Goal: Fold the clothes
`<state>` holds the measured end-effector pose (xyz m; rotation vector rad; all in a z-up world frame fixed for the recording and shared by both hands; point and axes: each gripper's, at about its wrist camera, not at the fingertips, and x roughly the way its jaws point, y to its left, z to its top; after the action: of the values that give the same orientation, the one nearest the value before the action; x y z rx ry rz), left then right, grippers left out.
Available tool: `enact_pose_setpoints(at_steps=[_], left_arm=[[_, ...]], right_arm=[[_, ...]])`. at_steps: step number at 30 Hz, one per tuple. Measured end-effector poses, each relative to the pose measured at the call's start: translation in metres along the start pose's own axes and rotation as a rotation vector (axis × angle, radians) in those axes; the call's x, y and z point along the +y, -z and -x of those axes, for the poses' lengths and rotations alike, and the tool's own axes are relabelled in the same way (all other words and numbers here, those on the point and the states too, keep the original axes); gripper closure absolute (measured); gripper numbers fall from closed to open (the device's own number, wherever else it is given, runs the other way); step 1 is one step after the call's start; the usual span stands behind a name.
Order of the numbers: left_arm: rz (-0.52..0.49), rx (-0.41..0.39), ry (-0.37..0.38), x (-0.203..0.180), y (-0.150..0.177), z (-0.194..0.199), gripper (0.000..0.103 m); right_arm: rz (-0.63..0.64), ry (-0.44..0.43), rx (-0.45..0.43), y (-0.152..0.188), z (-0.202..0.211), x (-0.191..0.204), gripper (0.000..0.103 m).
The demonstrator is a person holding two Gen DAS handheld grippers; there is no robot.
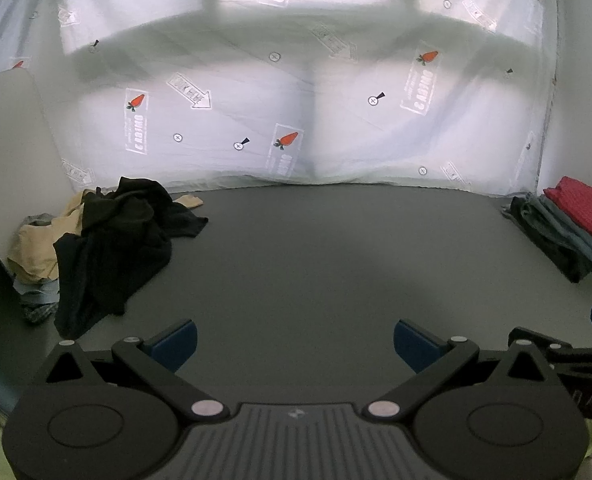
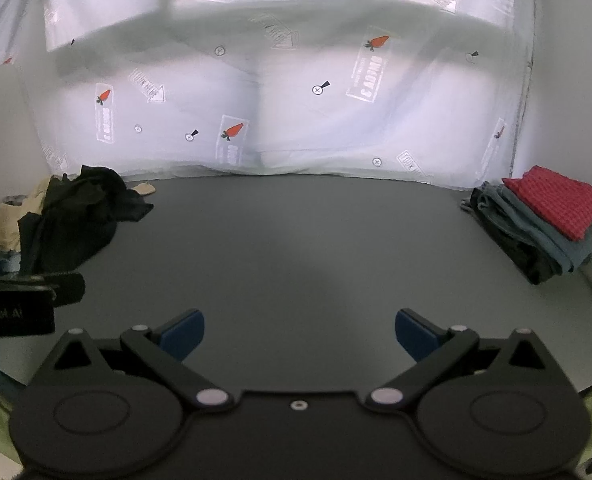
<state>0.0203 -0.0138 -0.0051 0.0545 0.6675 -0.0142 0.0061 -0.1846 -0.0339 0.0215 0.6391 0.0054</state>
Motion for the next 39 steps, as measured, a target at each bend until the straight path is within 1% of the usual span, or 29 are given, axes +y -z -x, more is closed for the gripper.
enact_pose_setpoints(at_steps=[8,11,14,17,21,22,24,27,31,35,37,39], left_arm=[[0.009,0.027,-0.013,-0.013,0.003,0.001,0.0],[0.031,0.063,0.002,-0.019,0.005,-0.004,0.0],[0.065,0.086,0.04,-0.023,0.007,-0.01,0.0],[0.117,0.09,0.064,-0.027,0.004,-0.017,0.0],[0.238,0.105,0.11,-0.02,0.0,-0.028,0.0],[0.252,0.112,0.112,-0.018,0.0,-0.031,0.0],[0.262,0.125,0.091,-0.014,-0.001,-0.039,0.0],[0.286,0.129,0.043,0.005,-0.007,-0.056,0.0],[0.348,0.149,0.002,0.05,-0.016,-0.09,0.0],[0.427,0.162,-0.038,0.111,-0.031,-0.128,0.0],[0.463,0.169,-0.07,0.145,-0.039,-0.148,0.0],[0.499,0.176,-0.102,0.18,-0.046,-0.167,0.0]], right_arm=[[-0.038,-0.014,0.007,0.005,0.0,-0.018,0.0],[-0.076,-0.025,0.008,0.009,-0.003,-0.031,0.0],[-0.131,-0.028,0.007,0.013,-0.009,-0.049,0.0],[-0.211,-0.044,0.007,0.016,-0.017,-0.071,0.0],[-0.299,-0.061,-0.006,0.016,-0.034,-0.09,0.0],[-0.312,-0.061,-0.011,0.017,-0.039,-0.092,0.0],[-0.332,-0.064,-0.006,0.015,-0.052,-0.091,0.0],[-0.314,-0.11,0.04,0.007,-0.076,-0.074,0.0],[-0.244,-0.119,0.082,-0.008,-0.113,-0.029,0.0],[-0.208,-0.157,0.064,-0.034,-0.152,0.027,0.002],[-0.173,-0.17,0.059,-0.053,-0.176,0.06,0.01],[-0.148,-0.185,0.065,-0.073,-0.201,0.093,0.015]])
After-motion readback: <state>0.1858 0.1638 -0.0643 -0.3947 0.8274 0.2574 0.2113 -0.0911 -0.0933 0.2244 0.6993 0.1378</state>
